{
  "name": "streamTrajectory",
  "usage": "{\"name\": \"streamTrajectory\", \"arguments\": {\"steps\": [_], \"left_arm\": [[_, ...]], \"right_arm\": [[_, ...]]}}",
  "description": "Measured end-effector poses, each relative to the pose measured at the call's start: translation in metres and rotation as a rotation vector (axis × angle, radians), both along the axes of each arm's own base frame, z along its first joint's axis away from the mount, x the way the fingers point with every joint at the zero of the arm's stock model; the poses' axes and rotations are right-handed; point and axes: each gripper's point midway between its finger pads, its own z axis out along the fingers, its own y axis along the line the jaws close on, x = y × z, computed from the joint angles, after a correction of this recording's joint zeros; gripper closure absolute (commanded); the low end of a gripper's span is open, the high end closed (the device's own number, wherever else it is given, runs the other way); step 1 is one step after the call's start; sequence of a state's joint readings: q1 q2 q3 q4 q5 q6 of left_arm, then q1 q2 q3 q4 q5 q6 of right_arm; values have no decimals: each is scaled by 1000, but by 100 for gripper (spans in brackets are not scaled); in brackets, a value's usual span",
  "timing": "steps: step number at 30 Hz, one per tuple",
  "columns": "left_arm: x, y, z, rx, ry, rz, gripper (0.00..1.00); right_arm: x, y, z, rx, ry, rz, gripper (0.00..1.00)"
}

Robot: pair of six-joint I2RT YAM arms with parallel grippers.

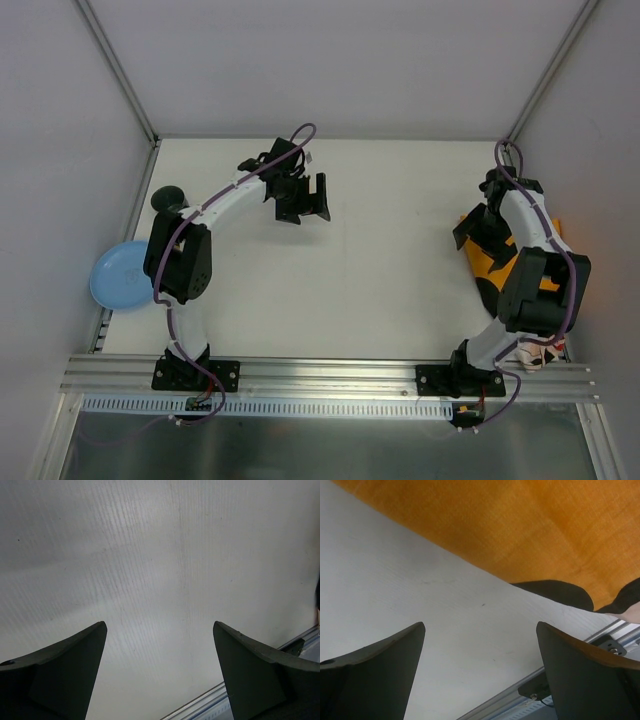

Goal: Set the dinner table for one person

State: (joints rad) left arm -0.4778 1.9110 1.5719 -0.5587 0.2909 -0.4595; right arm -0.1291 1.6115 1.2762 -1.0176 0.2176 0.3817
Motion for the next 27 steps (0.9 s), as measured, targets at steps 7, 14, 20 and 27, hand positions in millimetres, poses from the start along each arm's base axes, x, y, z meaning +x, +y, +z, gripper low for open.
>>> {"name": "streamTrajectory", "arguments": {"steps": [7, 14, 20, 27], "left_arm": [[-1, -1, 1, -5, 4, -2, 12], [-13, 5, -1, 2, 17, 0, 13], [-18, 8, -5, 9, 28, 0, 14], [-19, 11, -6, 20, 26, 7, 14]], "right_arm": [[15, -29, -19, 26, 2, -102, 11], [17, -53, -33, 39, 4, -166, 65], [21, -52, -44, 66, 12, -159, 99], [27, -42, -50, 86, 15, -132, 9]]}}
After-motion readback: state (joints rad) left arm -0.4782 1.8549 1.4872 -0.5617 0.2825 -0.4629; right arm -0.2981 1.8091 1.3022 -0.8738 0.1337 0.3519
